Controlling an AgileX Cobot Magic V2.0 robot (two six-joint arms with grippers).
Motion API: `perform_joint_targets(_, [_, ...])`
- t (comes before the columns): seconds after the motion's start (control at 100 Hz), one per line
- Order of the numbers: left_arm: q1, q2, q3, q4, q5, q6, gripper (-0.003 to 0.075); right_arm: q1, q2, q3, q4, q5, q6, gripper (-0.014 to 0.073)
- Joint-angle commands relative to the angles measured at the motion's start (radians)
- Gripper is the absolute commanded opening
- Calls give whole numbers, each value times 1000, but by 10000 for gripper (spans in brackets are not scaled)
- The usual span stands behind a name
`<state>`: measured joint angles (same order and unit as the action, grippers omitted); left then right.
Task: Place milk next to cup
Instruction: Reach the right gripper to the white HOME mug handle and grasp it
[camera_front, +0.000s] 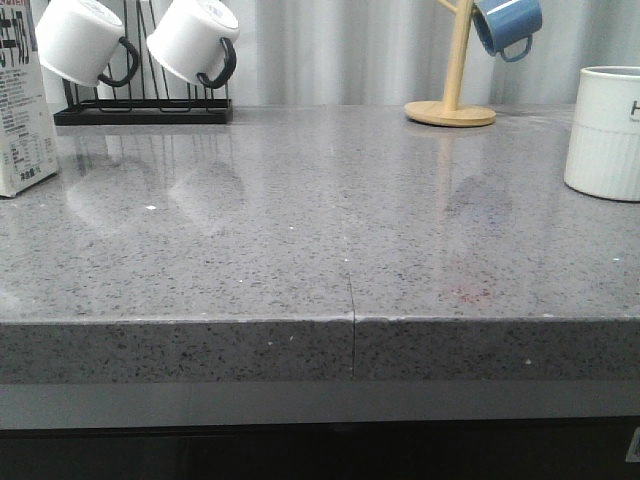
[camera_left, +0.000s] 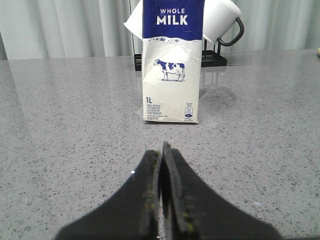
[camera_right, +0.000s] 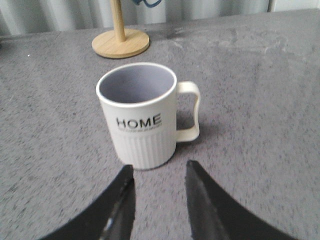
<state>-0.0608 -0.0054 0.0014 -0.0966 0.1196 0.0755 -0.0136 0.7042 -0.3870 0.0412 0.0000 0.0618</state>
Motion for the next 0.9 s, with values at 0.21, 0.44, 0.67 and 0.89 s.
perform_joint_targets(0.21, [2, -32, 41, -5, -86, 2, -21, -23, 284, -32, -21, -370, -12, 282])
perform_joint_targets(0.44, [2, -32, 41, -5, -86, 2, -21, -110, 465, -32, -20, -566, -12, 282])
perform_joint_targets(0.67, [2, -32, 41, -5, -86, 2, -21, -116, 622, -87, -20, -633, -11, 282])
perform_joint_targets(0.89, [2, -32, 41, -5, -86, 2, -21, -107, 727, -147, -21, -661, 5, 282])
